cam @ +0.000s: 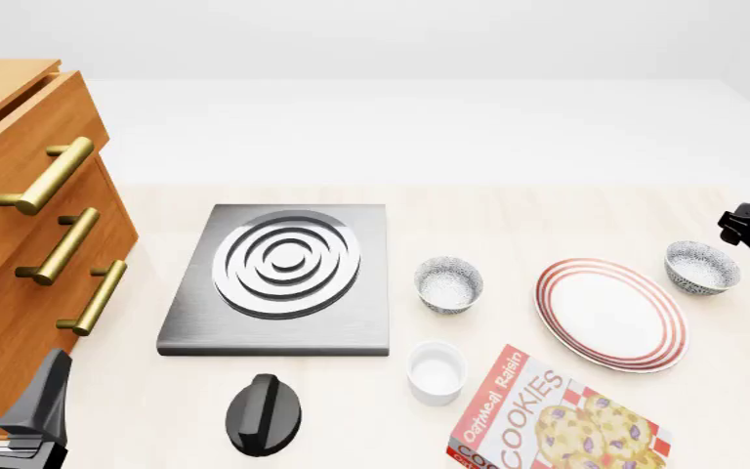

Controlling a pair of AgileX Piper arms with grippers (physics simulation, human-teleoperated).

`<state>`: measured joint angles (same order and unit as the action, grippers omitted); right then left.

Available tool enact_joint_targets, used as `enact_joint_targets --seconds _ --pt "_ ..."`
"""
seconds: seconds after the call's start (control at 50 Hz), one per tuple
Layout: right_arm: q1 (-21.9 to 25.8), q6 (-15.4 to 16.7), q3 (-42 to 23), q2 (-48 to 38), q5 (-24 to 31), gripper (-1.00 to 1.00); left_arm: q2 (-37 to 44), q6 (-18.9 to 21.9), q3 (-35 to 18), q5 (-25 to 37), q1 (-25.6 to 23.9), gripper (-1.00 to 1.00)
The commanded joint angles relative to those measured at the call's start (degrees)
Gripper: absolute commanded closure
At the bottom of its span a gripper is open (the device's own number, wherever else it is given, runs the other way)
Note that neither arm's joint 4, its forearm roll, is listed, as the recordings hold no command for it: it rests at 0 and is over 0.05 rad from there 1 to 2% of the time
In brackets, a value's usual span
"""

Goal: Pick the akita bowl next to the plate and place it on the plate.

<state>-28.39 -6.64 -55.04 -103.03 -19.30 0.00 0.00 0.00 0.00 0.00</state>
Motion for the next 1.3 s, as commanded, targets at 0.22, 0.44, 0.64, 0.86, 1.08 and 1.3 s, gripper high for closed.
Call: enact_joint_targets --seconds 0.22,0.44,0.64,0.86,1.08,1.3 --pt "-1.0 -1.9 -3.3 -2.7 3.2 -1.00 0.0 0.0 0.0 0.0 0.0 -1.00" --pt "-1.7 -2.3 -4.6 -5.1 3.6 -1.00 0.0 0.0 0.0 0.0 0.0 -1.00" --pt "-2.3 -2.6 -5.3 -6.4 4.7 -1.00 0.0 0.0 0.0 0.0 0.0 -1.00" --pt "-2.4 -2.7 -5.2 -7.7 4.9 -1.00 0.0 0.0 0.0 0.0 0.0 -1.00" --pt "-2.6 -2.4 -4.5 -8.2 4.7 -1.00 0.0 0.0 0.0 0.0 0.0 -1.00" --pt "-2.5 -1.7 -3.5 -8.7 3.7 -1.00 0.0 0.0 0.0 0.0 0.0 -1.00"
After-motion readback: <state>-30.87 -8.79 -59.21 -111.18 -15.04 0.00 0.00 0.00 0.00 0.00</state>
